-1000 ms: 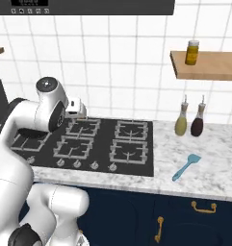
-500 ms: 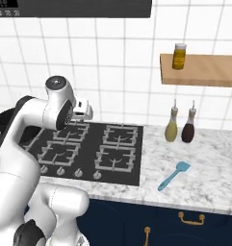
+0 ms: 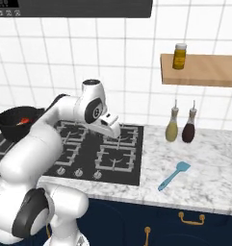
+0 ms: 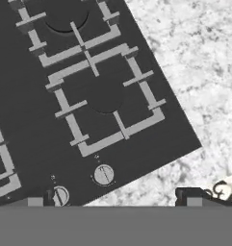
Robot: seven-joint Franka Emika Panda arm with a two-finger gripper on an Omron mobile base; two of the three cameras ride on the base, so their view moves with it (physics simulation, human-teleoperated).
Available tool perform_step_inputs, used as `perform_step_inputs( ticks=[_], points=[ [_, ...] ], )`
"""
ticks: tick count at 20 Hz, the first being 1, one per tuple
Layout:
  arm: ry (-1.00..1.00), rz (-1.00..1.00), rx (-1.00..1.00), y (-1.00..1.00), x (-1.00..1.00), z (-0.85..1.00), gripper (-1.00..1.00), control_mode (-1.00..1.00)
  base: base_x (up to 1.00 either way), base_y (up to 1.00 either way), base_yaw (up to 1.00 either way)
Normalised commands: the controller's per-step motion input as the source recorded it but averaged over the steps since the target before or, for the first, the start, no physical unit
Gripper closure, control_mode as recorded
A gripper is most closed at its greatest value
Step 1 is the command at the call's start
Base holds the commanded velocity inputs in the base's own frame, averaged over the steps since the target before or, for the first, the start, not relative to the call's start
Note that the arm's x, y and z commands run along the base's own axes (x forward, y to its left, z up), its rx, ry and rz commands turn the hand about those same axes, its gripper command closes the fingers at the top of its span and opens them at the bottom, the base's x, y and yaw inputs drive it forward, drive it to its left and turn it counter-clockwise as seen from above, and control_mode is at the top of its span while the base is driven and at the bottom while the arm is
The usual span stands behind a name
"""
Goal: Put the onion and tomato in the pot. Retrieve the spatula and lightly stir the vegetables in the pot.
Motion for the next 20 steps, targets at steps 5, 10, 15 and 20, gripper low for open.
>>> perform_step_inputs(
  ticks=[5,10,15,20],
  points=[
    [0.06,-0.23,0.02,-1.00,0.58,-1.00,-1.00,-1.00,0.00,0.00,0.00],
    [0.06,-0.10,0.10,-1.00,0.05,-0.59,-1.00,-1.00,0.00,0.00,0.00],
    [0.10,-0.09,0.14,-0.80,-0.12,-0.04,-1.00,-1.00,0.00,0.00,0.00],
    [0.00,-0.01,0.00,-0.05,0.00,0.00,-1.00,-1.00,0.00,0.00,0.00]
  ],
)
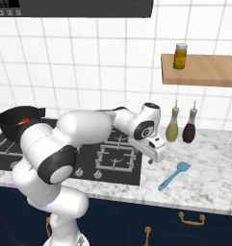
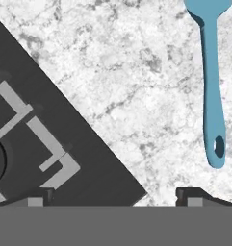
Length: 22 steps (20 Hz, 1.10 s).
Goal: Put the onion and tomato in the pot. Retrieve the spatula and lightly stir the vegetables in the pot.
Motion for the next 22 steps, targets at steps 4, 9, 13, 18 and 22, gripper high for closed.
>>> perform_step_inputs(
  ticks=[4,9,13,18,22],
  points=[
    [0.04,0.00,0.00,-0.05,-0.03,-0.08,-1.00,-1.00,0.00,0.00,0.00],
    [0.03,0.00,-0.01,-0.47,-0.31,-0.27,-1.00,-1.00,0.00,0.00,0.00],
    [0.00,0.00,-0.02,-0.78,-0.35,-0.45,-1.00,-1.00,0.00,0.00,0.00],
    [0.00,0.00,-0.06,-0.34,0.00,-0.25,-1.00,-1.00,0.00,0.00,0.00],
    [0.00,0.00,-0.01,-0.26,0.01,-0.26,-1.00,-1.00,0.00,0.00,0.00]
  ],
)
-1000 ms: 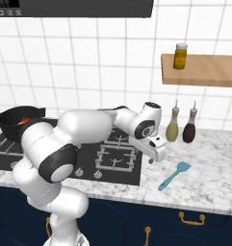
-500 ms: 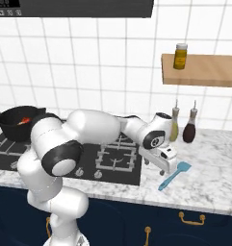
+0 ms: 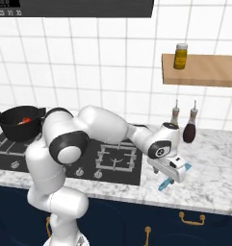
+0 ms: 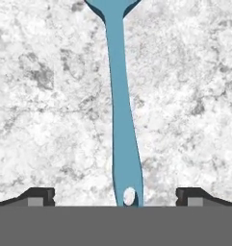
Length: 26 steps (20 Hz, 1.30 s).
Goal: Put the onion and tomato in the pot. Retrieve the spatula and lightly stir the vegetables in the pot.
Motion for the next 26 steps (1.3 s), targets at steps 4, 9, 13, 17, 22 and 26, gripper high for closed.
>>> perform_step_inputs(
  ticks=[4,9,13,17,22,26],
  points=[
    [0.00,0.02,0.00,-0.05,0.00,-0.42,-1.00,-1.00,0.00,0.00,0.00],
    [0.00,0.00,0.00,0.01,0.00,-0.28,-1.00,-1.00,0.00,0.00,0.00],
    [0.00,0.00,0.01,0.00,0.01,-0.24,-1.00,-1.00,0.00,0.00,0.00],
    [0.00,0.00,0.01,0.00,0.00,-0.21,1.00,-1.00,0.00,0.00,0.00],
    [0.00,0.00,0.00,0.00,0.00,-0.02,1.00,-1.00,0.00,0.00,0.00],
    [0.00,0.01,0.01,0.02,0.00,0.00,1.00,-1.00,0.00,0.00,0.00]
  ],
)
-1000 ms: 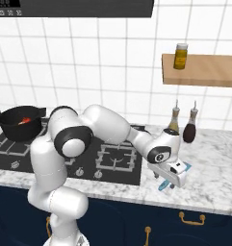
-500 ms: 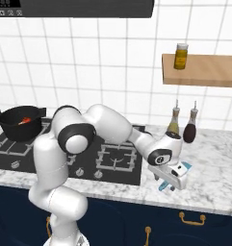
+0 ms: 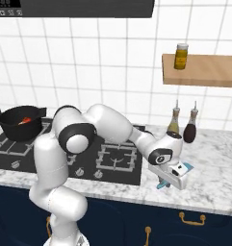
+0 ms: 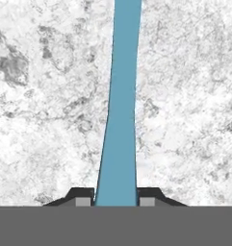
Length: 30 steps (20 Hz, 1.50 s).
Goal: Put the onion and tomato in the pot. Retrieve the spatula and lightly stir the vegetables in the pot.
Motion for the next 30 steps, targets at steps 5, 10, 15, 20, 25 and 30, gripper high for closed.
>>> perform_step_inputs(
  ticks=[5,10,15,20,25,30],
  points=[
    [-0.05,0.14,0.03,0.30,0.00,0.27,1.00,-1.00,0.00,0.00,0.00],
    [-0.12,0.14,0.00,0.40,0.00,0.58,1.00,-1.00,0.00,0.00,0.00],
    [-0.09,0.14,0.00,0.32,0.00,0.46,1.00,-1.00,0.00,0.00,0.00],
    [-0.04,0.17,-0.02,0.43,0.02,0.20,1.00,-1.00,0.00,0.00,0.00],
    [-0.12,0.17,0.00,0.37,0.01,0.73,1.00,-1.00,0.00,0.00,0.00],
    [-0.01,0.39,-0.05,0.68,0.10,0.61,1.00,-1.00,0.00,0.00,0.00]
  ],
)
